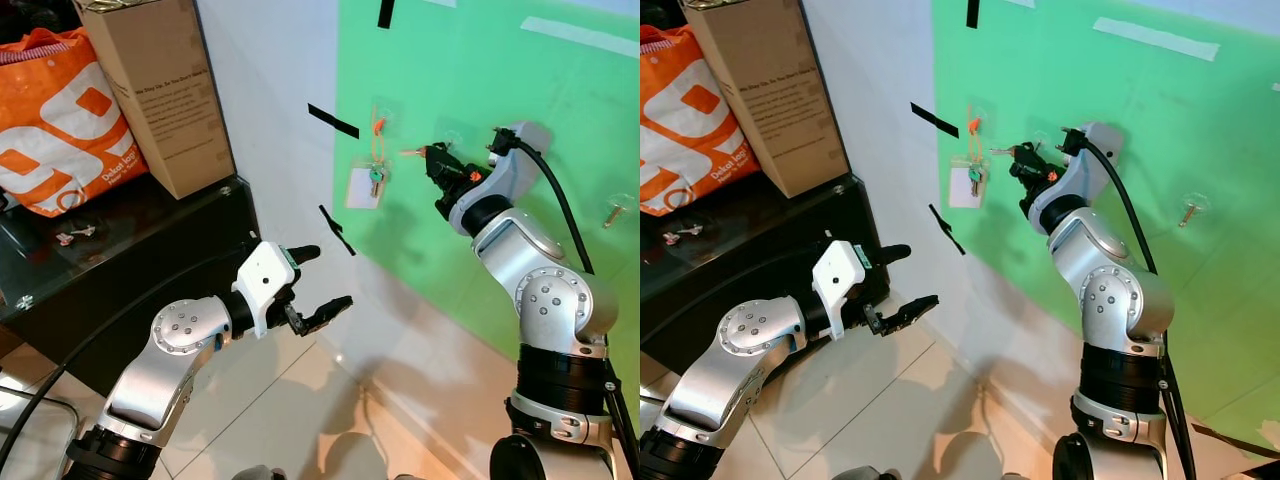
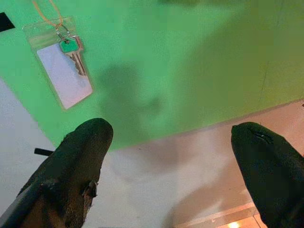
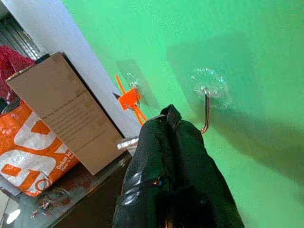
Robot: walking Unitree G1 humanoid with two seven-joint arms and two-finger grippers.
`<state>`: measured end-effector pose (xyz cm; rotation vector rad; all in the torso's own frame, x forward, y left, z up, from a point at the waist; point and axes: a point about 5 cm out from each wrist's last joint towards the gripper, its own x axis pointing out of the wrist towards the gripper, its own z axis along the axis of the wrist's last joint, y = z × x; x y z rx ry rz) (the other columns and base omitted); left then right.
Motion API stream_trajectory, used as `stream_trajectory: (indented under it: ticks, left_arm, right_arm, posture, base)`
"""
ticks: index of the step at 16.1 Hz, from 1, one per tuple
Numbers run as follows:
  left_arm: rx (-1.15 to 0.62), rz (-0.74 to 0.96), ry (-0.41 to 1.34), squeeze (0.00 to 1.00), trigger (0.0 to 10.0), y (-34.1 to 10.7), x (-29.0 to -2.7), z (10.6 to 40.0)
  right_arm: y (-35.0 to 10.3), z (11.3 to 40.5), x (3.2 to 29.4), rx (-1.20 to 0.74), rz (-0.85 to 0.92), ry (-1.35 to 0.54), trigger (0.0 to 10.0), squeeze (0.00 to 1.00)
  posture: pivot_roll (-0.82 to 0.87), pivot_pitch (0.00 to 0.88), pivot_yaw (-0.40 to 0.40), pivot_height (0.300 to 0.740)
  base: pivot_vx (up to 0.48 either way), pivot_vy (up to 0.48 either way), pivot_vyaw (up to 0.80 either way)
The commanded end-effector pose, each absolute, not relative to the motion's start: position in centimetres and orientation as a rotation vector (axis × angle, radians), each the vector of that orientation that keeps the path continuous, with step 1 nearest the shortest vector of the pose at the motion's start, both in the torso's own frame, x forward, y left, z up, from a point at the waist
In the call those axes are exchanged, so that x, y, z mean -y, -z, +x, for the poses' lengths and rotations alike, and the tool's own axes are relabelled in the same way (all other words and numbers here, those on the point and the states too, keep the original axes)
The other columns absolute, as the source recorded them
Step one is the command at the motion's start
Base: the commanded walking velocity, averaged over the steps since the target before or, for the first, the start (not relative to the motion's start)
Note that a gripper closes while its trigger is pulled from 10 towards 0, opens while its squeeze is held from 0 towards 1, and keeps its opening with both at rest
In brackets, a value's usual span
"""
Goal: Hang keys on a hook
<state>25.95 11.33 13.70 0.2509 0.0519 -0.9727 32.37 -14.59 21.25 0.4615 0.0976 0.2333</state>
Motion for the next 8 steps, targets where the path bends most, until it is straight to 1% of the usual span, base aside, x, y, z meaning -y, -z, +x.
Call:
stream_trajectory:
  ticks: [1,3,8]
  left_arm:
    - [-0.04,0.266,0.964,0.0,10.0,-14.0,-11.5,26.1]
    - [-0.042,0.266,0.96,0.0,10.0,-14.0,-11.6,26.2]
    - [-0.041,0.267,0.958,0.0,10.0,-14.0,-11.5,26.3]
  right_arm:
    - [-20.7,32.5,14.4,-0.146,0.45,-0.224,10.0,0.0]
    - [-19.7,32.5,15.0,-0.2,0.421,-0.178,10.0,0.0]
    - [-19.7,31.9,15.4,-0.193,0.416,-0.188,10.0,0.0]
  posture:
    - [-0.04,0.0,0.053,0.74]
    - [-0.04,0.0,0.055,0.74]
    - [-0.05,0.0,0.062,0.74]
  base:
    - [0.0,0.0,0.0]
    - [0.0,0.0,0.0]
    - [0.0,0.0,0.0]
